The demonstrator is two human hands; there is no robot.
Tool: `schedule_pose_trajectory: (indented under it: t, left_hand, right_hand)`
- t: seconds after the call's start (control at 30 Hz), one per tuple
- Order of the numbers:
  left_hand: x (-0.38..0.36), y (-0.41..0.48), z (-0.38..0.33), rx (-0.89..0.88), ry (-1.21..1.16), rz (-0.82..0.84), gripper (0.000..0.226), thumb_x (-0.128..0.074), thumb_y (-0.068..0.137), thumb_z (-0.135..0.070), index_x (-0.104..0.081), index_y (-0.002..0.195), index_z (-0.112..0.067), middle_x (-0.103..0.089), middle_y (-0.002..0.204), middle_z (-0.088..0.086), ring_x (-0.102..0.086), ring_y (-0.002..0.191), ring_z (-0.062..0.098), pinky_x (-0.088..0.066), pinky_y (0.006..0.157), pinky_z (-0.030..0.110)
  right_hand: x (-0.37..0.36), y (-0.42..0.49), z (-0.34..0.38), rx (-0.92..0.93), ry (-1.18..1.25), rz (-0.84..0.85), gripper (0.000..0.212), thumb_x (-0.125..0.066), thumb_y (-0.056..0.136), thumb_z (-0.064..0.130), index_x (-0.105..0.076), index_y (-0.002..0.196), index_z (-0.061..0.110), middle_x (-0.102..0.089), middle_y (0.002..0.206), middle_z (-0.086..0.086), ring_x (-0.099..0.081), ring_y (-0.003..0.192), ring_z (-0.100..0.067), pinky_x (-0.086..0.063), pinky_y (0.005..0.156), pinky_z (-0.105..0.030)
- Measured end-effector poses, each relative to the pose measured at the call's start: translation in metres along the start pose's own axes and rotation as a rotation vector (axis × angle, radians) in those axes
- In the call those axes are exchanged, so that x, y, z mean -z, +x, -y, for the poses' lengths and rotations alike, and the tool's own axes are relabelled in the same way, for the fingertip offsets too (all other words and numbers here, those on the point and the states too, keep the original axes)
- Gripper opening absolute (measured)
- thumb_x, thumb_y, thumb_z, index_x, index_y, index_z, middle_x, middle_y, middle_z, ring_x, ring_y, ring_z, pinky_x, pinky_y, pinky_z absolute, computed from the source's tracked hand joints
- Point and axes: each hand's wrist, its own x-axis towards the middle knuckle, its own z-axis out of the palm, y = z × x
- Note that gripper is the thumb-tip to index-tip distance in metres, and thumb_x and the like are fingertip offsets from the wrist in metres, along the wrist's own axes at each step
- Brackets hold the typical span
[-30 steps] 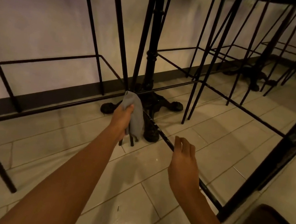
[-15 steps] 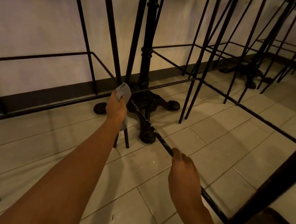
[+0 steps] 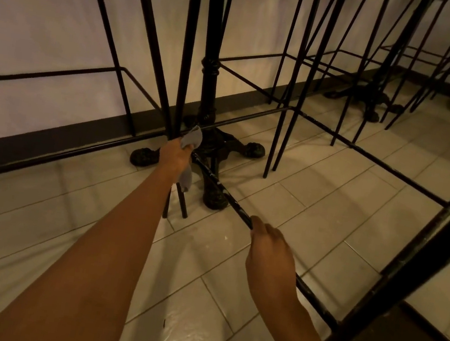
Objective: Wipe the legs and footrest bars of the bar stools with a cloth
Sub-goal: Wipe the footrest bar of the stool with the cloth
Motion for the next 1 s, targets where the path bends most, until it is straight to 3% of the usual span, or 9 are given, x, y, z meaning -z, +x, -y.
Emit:
schedule_pose_trajectory:
  t: [0.13, 0.27, 0.37, 0.47, 0.57, 0.67, 0.73, 0.87, 1.0]
  left_hand:
    - [0.000, -0.004, 0.002, -0.020, 0.014, 0.000, 0.031, -0.042, 0.098, -0.018, -0.055, 0.122, -0.002, -0.058, 0.117, 0.021, -0.055, 0.109, 0.032, -0.042, 0.083, 0.032]
    - [0.003, -0.003, 0.001, -0.016, 0.047, 0.025, 0.032, -0.044, 0.097, -0.020, -0.057, 0.115, 0.004, -0.055, 0.100, 0.020, -0.052, 0.091, 0.028, -0.039, 0.067, 0.028]
    - [0.003, 0.004, 0.005, -0.024, 0.023, 0.012, 0.032, -0.043, 0.097, -0.019, -0.057, 0.115, 0.003, -0.058, 0.113, 0.026, -0.055, 0.098, 0.033, -0.039, 0.074, 0.031]
    - [0.003, 0.007, 0.007, -0.028, -0.004, 0.012, 0.033, -0.041, 0.098, -0.019, -0.056, 0.117, 0.004, -0.054, 0.101, 0.019, -0.052, 0.093, 0.030, -0.041, 0.079, 0.036]
    - [0.002, 0.005, 0.009, -0.065, 0.011, 0.002, 0.031, -0.041, 0.098, -0.018, -0.056, 0.116, 0.003, -0.049, 0.096, 0.012, -0.046, 0.089, 0.023, -0.037, 0.076, 0.030]
    - [0.001, 0.000, 0.010, -0.084, 0.022, 0.008, 0.023, -0.042, 0.098, -0.015, -0.060, 0.098, -0.001, -0.050, 0.084, 0.010, -0.045, 0.089, 0.021, -0.038, 0.071, 0.028]
    - [0.002, -0.004, 0.009, -0.094, 0.058, 0.021, 0.022, -0.041, 0.098, -0.014, -0.060, 0.094, -0.005, -0.049, 0.078, 0.009, -0.046, 0.089, 0.022, -0.038, 0.071, 0.027]
    - [0.006, -0.005, 0.003, -0.075, 0.098, 0.063, 0.032, -0.039, 0.098, -0.018, -0.056, 0.116, 0.002, -0.048, 0.097, 0.013, -0.049, 0.094, 0.027, -0.039, 0.082, 0.032]
    - [0.001, 0.000, 0.009, -0.075, 0.037, 0.041, 0.030, -0.040, 0.098, -0.019, -0.056, 0.114, 0.001, -0.052, 0.088, 0.009, -0.049, 0.090, 0.024, -0.036, 0.077, 0.029]
  right_hand:
    - [0.000, -0.001, 0.001, -0.010, 0.012, 0.007, 0.049, -0.086, 0.039, -0.012, -0.069, 0.083, 0.002, -0.062, 0.054, -0.005, -0.058, 0.045, -0.016, -0.042, 0.039, -0.015]
    - [0.000, -0.001, 0.000, -0.030, 0.040, 0.022, 0.046, -0.083, 0.044, -0.014, -0.068, 0.084, 0.002, -0.062, 0.055, -0.005, -0.058, 0.047, -0.017, -0.041, 0.039, -0.016]
    - [0.001, -0.002, 0.001, -0.031, 0.027, 0.022, 0.048, -0.086, 0.040, -0.010, -0.069, 0.083, 0.004, -0.062, 0.054, -0.003, -0.058, 0.047, -0.015, -0.041, 0.038, -0.015]
    - [0.002, 0.000, 0.002, -0.029, 0.025, 0.021, 0.052, -0.086, 0.033, -0.009, -0.070, 0.081, 0.005, -0.062, 0.054, -0.002, -0.059, 0.047, -0.015, -0.041, 0.038, -0.015]
    - [0.002, 0.000, 0.002, -0.036, 0.024, 0.025, 0.050, -0.083, 0.035, -0.012, -0.069, 0.080, 0.004, -0.061, 0.053, -0.003, -0.058, 0.047, -0.016, -0.040, 0.037, -0.015]
    - [0.001, 0.000, 0.001, -0.051, 0.041, 0.048, 0.049, -0.081, 0.038, -0.016, -0.069, 0.082, 0.002, -0.061, 0.054, -0.005, -0.058, 0.047, -0.019, -0.040, 0.038, -0.016]
    - [0.004, 0.000, 0.002, -0.062, 0.051, 0.085, 0.046, -0.076, 0.047, -0.018, -0.068, 0.089, -0.001, -0.064, 0.060, -0.009, -0.060, 0.053, -0.023, -0.043, 0.042, -0.020]
    - [0.011, 0.000, 0.003, -0.032, 0.070, 0.172, 0.040, -0.049, 0.082, -0.013, -0.053, 0.120, -0.001, -0.064, 0.098, -0.018, -0.058, 0.090, -0.030, -0.042, 0.068, -0.030]
    - [0.010, 0.000, 0.002, -0.041, 0.090, 0.135, 0.036, -0.048, 0.082, -0.014, -0.055, 0.115, -0.002, -0.064, 0.093, -0.019, -0.058, 0.086, -0.031, -0.034, 0.063, -0.027]
